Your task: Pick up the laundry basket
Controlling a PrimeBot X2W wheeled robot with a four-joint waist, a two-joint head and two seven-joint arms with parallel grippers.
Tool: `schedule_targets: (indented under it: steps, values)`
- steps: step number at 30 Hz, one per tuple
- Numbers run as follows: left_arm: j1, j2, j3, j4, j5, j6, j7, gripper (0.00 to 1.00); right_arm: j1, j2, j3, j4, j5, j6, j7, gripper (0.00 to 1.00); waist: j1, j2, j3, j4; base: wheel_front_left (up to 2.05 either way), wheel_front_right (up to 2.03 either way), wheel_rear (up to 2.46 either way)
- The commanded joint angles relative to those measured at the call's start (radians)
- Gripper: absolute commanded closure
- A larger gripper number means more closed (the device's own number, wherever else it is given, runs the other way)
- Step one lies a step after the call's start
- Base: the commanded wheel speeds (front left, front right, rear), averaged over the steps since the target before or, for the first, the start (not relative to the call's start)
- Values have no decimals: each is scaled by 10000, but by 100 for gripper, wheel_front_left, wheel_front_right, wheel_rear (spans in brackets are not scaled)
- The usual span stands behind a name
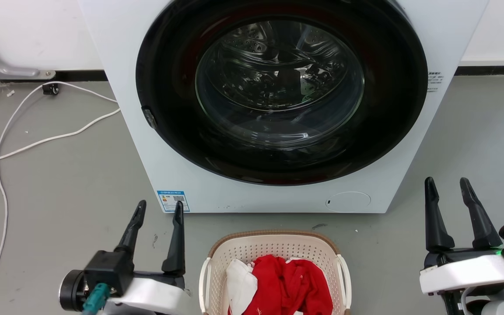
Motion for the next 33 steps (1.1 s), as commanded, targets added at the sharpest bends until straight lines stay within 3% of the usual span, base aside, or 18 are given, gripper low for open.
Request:
schedule_targets:
  steps: [1, 13, 18, 23, 33]
  values:
    - [-159, 138, -140, -62, 217, 120, -91, 0, 48, -23, 22, -92, -288, 20, -86, 0, 0, 0, -11, -5, 0, 0, 0]
    - [-360, 768, -1360, -196, 1201, 1157, -363, 0, 163, -22, 68, -23, -1672, 20, -362, 0, 0, 0, -68, -8, 0, 0, 0]
    - [-265, 663, -1347, -397, 1079, 1445, -461, 0, 176, -22, 95, -158, -2032, 21, -461, 0, 0, 0, -58, -12, 0, 0, 0]
    - [28, 347, -866, -481, 810, 958, -561, 0, 285, -21, -18, -73, -2073, 12, -569, 0, 0, 0, -56, -9, 0, 0, 0]
    - [610, -569, 311, 406, 1183, -872, -742, 0, 364, -18, -199, 536, -1974, 13, -751, 0, 0, 0, -69, -9, 0, 0, 0]
